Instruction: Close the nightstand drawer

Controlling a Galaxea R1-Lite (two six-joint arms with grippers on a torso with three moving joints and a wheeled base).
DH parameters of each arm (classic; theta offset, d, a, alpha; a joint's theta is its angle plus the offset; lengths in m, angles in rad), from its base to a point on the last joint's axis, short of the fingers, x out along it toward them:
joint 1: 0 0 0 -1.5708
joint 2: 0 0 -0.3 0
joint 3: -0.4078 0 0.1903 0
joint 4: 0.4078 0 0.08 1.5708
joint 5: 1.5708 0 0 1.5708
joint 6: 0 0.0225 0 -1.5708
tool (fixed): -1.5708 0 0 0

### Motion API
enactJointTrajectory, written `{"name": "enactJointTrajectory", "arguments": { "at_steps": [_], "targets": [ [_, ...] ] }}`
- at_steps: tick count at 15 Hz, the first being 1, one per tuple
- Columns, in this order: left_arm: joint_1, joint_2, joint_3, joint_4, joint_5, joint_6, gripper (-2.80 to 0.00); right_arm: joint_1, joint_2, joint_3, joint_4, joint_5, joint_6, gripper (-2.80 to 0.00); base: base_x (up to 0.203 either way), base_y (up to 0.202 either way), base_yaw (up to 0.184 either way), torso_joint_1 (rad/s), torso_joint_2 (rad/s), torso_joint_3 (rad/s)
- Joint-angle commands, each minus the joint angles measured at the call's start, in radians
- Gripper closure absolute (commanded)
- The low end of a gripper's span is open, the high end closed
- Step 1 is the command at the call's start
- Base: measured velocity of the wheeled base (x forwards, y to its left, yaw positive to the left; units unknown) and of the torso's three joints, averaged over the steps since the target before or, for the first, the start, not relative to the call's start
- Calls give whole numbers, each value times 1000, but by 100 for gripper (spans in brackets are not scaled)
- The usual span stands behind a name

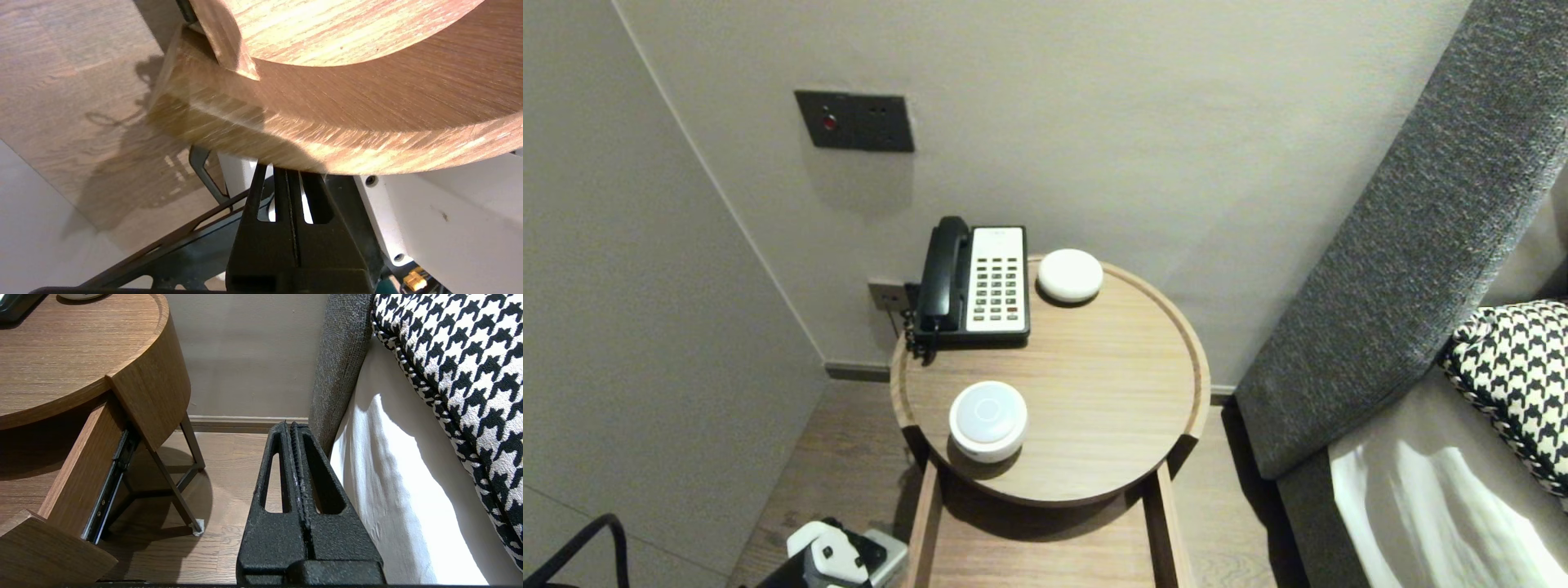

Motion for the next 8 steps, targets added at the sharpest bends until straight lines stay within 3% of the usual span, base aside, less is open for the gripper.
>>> {"name": "enactJointTrajectory", "arguments": {
  "at_steps": [1,8],
  "targets": [
    [13,25,-23,-2,4,-3,0,0,2,40,-1,1,0,0,0,0,0,0,0,0],
    [115,64,-124,-2,4,8,0,0,2,40,-2,-1,0,0,0,0,0,0,0,0]
  ]
}}
